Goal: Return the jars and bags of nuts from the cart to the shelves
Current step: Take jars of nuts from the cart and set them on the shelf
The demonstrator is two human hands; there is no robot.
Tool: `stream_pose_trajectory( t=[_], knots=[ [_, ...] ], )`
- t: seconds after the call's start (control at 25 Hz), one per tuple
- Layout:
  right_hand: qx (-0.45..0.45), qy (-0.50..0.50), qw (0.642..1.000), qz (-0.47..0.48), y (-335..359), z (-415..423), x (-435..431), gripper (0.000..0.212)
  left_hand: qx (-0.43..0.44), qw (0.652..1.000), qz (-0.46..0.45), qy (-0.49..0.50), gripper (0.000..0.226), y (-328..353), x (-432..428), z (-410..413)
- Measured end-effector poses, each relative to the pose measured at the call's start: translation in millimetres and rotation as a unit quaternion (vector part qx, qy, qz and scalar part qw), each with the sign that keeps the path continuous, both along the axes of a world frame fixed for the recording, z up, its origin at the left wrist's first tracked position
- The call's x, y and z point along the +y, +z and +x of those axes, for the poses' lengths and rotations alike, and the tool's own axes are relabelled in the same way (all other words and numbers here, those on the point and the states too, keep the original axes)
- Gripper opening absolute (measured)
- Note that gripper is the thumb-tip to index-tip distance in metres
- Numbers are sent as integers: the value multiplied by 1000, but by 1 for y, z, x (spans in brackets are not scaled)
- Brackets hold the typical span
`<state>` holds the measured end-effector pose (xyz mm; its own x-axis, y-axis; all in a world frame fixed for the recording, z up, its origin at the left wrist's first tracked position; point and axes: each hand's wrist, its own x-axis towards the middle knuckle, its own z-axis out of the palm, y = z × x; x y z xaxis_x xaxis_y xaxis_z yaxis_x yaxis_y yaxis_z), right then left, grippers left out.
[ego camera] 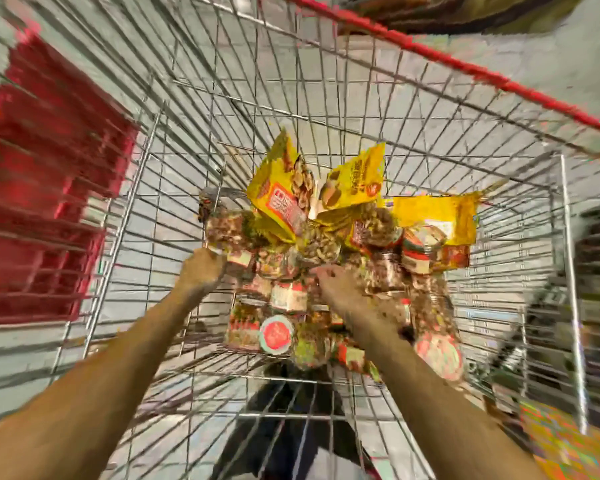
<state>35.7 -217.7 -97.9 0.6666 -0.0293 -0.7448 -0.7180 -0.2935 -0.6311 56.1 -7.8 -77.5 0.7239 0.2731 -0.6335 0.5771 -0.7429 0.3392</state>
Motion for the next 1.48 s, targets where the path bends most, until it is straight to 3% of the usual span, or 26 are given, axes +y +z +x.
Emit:
stream_pose_trajectory(
  t=[0.08,0.2,0.32,0.56,0.72,0.8,0.88,0.96,1.0,1.04,1.08,1.12,1.2,1.24,1.28,1.36,1.48],
  knots=[
    [26,11,1000,8,-38,14,25,26,-25,993,83,-85,35,-45,13,11],
    [68,19,997,0,-82,13,46,27,-65,956,136,-253,58,-93,21,41],
    [114,-19,991,60,-111,10,51,27,-101,905,151,-385,77,-132,25,78],
    [206,-153,950,180,-111,19,39,27,-112,890,135,-421,93,-131,35,94],
    [288,-156,905,272,-108,25,22,50,-140,933,-18,-332,91,-94,26,51],
    [324,-103,893,294,-103,22,19,59,-125,924,-93,-350,86,-66,11,26],
    [333,-83,890,302,-98,16,17,54,-181,864,-87,-462,75,-49,-10,-2],
    [302,-112,903,285,-97,11,11,44,-321,729,-32,-604,44,-43,-32,-20],
    [289,-130,905,283,-98,11,5,46,-362,676,10,-642,39,-42,-39,-25],
    [290,-145,899,293,-100,11,-2,53,-381,652,42,-655,46,-44,-44,-29],
    [298,-157,884,324,-101,13,-8,61,-388,659,55,-643,49,-49,-45,-34],
    [303,-165,867,360,-102,16,-16,70,-373,708,42,-598,50,-54,-45,-37],
    [296,-169,863,373,-104,18,-28,79,-288,876,-26,-386,49,-69,-34,-38],
    [291,-165,868,366,-104,19,-31,80,-225,941,-34,-250,46,-78,-24,-33],
    [289,-166,871,362,-105,18,-31,81,-163,978,-20,-128,46,-91,-13,-22],
    [285,-183,867,366,-107,17,-28,83,-75,997,16,18,52,-126,4,4],
    [281,-197,861,376,-116,15,-22,85,-1,997,36,65,69,-169,-6,30]
  ],
)
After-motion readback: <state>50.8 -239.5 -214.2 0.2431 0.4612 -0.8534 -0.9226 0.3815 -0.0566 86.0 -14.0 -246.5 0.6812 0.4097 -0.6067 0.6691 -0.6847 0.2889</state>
